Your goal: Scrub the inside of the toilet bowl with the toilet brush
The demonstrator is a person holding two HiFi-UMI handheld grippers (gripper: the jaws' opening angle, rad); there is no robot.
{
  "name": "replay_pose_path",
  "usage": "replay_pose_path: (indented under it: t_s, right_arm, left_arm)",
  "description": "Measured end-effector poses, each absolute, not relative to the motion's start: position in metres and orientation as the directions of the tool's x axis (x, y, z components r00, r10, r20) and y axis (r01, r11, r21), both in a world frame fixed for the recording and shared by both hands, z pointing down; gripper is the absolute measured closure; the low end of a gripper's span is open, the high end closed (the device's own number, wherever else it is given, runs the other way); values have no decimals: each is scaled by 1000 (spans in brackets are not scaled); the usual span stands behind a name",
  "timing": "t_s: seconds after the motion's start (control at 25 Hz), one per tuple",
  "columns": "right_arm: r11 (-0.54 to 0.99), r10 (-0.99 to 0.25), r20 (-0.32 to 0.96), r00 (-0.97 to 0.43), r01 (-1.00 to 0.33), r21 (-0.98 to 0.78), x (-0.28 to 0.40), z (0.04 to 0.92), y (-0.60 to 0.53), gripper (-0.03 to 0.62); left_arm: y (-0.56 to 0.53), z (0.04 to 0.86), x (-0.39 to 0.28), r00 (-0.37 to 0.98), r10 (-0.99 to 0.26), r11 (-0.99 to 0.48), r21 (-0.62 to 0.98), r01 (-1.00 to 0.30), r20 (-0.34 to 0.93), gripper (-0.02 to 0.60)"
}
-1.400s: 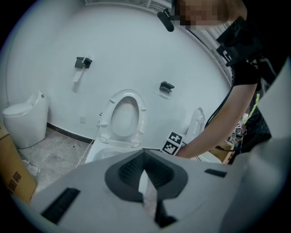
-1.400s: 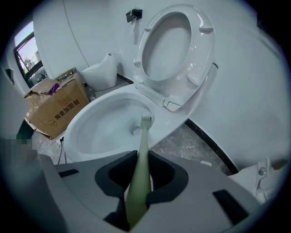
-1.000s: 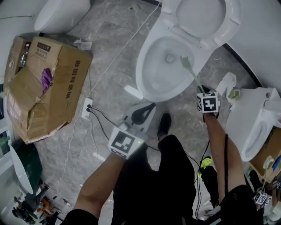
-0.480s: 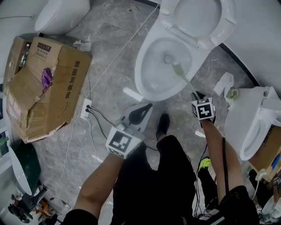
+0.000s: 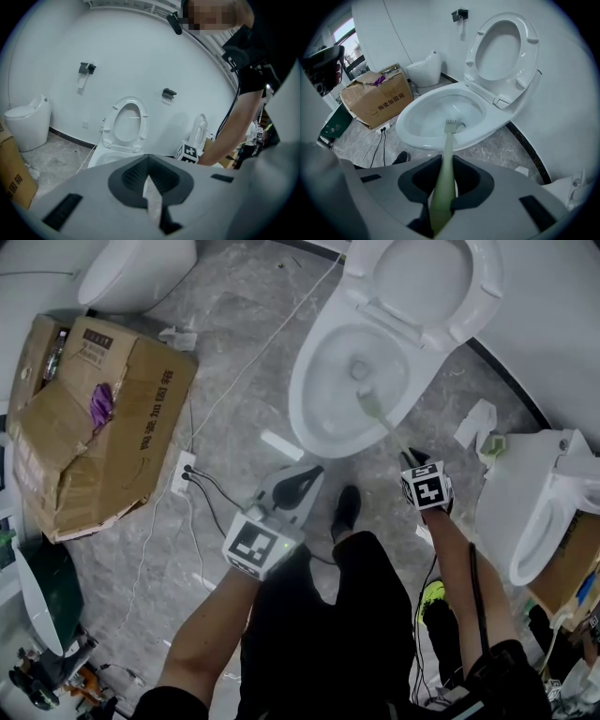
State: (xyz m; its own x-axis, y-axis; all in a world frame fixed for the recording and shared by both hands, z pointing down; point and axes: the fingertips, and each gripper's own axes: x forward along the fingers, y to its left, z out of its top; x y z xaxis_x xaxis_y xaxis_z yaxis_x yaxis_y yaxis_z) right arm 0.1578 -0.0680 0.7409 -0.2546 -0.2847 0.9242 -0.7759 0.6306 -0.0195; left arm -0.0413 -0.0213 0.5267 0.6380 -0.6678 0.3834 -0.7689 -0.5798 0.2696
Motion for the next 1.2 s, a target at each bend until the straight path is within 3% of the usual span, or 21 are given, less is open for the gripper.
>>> replay_pose_path:
  t_s: [1.2]
  right_arm:
    - [677,-190,921,-339,-724,-127,105,736,-10,513]
  left_arm:
    - [-14,525,-76,578,-720,-531,233,-815,383,580]
